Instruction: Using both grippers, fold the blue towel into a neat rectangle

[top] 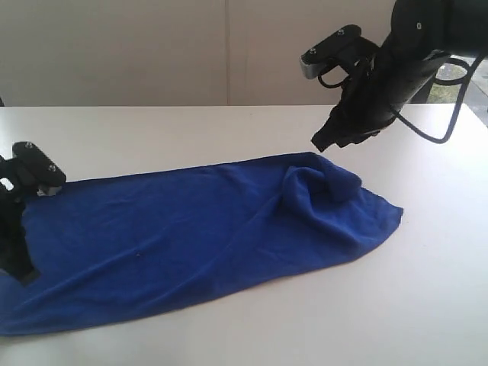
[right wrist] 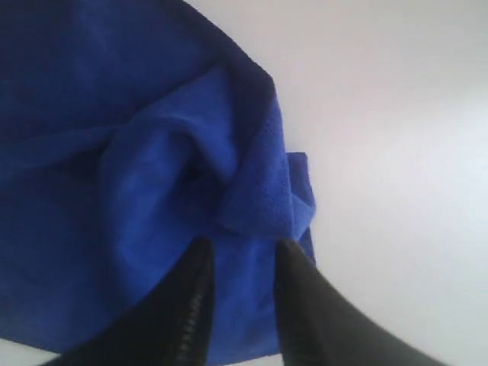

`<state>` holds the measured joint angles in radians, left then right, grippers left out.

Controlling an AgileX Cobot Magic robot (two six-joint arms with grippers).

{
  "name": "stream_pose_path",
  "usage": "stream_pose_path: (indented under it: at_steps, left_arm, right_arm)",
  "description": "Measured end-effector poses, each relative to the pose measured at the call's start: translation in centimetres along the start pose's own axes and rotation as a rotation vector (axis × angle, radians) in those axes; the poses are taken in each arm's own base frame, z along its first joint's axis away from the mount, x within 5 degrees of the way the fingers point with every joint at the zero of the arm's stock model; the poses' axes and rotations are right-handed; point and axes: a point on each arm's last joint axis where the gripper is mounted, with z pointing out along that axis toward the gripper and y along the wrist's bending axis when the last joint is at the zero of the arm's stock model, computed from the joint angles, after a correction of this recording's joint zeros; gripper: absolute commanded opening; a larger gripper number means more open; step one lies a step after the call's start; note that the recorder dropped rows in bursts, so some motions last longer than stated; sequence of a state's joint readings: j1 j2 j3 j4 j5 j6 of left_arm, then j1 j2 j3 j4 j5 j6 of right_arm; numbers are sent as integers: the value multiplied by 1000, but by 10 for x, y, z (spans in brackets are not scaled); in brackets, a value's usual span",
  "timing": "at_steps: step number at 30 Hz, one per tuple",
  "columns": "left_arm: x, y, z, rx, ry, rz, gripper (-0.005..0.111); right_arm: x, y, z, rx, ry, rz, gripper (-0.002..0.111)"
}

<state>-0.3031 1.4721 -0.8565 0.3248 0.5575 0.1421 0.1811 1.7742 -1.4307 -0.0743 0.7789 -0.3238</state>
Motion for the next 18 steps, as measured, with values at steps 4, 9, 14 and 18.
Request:
stream_pose_path:
  at_steps: [4, 9, 14, 18]
  left_arm:
    - [-14, 4, -1, -47, -150, -13, 0]
    - [-42, 21, 14, -65, -184, -29, 0]
    - [-71, 42, 33, -58, -157, -54, 0]
    - [-95, 38, 37, 23, -215, -35, 0]
  right_arm:
    - [-2, 10, -1, -106, -13, 87, 22]
    - [-2, 39, -3, -354, -12, 17, 12]
    - [-6, 77, -7, -464, -22, -150, 7]
    - [-4, 75, -4, -406, -1, -194, 7]
